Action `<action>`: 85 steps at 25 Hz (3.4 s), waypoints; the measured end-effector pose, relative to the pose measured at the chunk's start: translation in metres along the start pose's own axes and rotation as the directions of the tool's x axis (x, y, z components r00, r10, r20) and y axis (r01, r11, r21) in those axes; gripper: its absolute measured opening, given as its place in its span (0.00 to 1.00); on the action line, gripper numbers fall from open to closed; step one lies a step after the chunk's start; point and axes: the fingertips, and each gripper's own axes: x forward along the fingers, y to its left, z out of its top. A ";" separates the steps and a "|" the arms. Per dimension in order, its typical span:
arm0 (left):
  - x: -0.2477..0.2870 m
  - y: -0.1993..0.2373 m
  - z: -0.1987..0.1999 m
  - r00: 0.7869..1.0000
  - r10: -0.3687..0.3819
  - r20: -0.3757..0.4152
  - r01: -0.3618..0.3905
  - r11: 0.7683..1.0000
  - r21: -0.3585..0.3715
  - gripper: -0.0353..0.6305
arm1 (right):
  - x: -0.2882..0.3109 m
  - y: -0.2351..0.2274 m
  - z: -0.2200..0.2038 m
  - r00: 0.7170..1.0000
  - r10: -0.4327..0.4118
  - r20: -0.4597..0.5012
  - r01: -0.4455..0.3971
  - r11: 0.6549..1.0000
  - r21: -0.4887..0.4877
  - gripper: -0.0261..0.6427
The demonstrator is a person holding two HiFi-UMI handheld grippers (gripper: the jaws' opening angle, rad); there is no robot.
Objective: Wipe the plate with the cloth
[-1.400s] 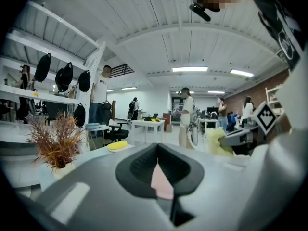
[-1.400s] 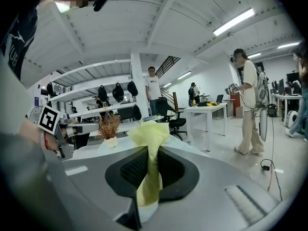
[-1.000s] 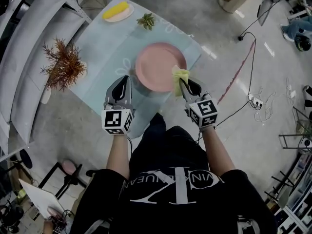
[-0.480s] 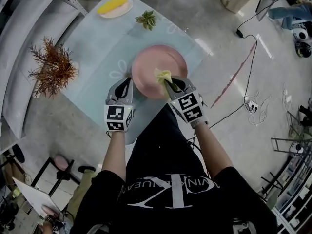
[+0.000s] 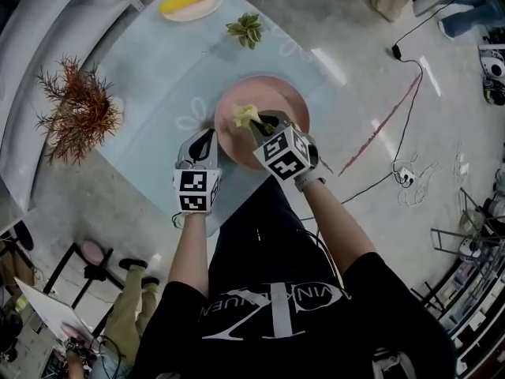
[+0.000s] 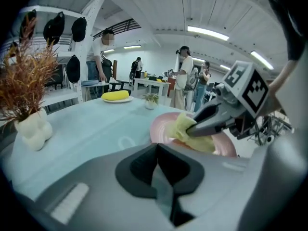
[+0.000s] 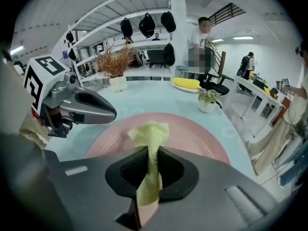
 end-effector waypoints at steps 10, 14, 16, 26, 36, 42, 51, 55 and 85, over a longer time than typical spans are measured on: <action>0.010 0.004 -0.004 1.000 -0.004 -0.027 0.005 0.999 0.033 0.05 | 0.039 -0.016 0.019 0.997 -0.031 -0.070 0.011 0.961 -0.277 0.11; 0.011 0.007 -0.006 0.999 0.010 -0.048 -0.009 0.999 0.038 0.05 | 0.043 -0.037 0.021 0.994 -0.084 -0.073 0.061 0.959 -0.277 0.11; 0.010 0.008 -0.008 0.999 0.014 -0.046 -0.013 0.999 0.037 0.05 | 0.044 -0.046 0.020 0.992 -0.107 -0.072 0.084 0.959 -0.270 0.10; 0.010 0.001 -0.003 1.000 0.010 -0.024 -0.008 0.997 0.071 0.05 | 0.026 -0.083 -0.007 0.970 -0.209 -0.125 0.180 0.960 -0.214 0.10; 0.009 0.002 -0.004 1.000 0.017 -0.015 -0.016 0.999 0.028 0.05 | -0.009 -0.067 -0.052 0.963 -0.192 -0.188 0.163 0.973 -0.163 0.10; 0.009 0.001 -0.003 1.000 0.017 -0.011 -0.016 1.000 0.026 0.05 | -0.022 -0.038 -0.070 0.968 -0.126 -0.216 0.104 0.988 -0.112 0.10; 0.008 0.002 -0.004 1.000 0.004 -0.021 -0.004 1.000 -0.011 0.05 | -0.023 0.019 -0.071 0.969 0.022 -0.247 -0.036 0.998 -0.052 0.10; 0.009 0.003 -0.004 1.000 0.013 -0.023 -0.013 1.000 -0.017 0.05 | -0.015 0.041 -0.062 0.967 0.058 -0.246 -0.081 0.993 -0.087 0.10; 0.010 0.001 -0.004 0.994 0.081 -0.071 -0.072 0.990 0.121 0.05 | 0.057 -0.010 0.038 0.995 -0.087 -0.055 0.038 0.809 -0.587 0.11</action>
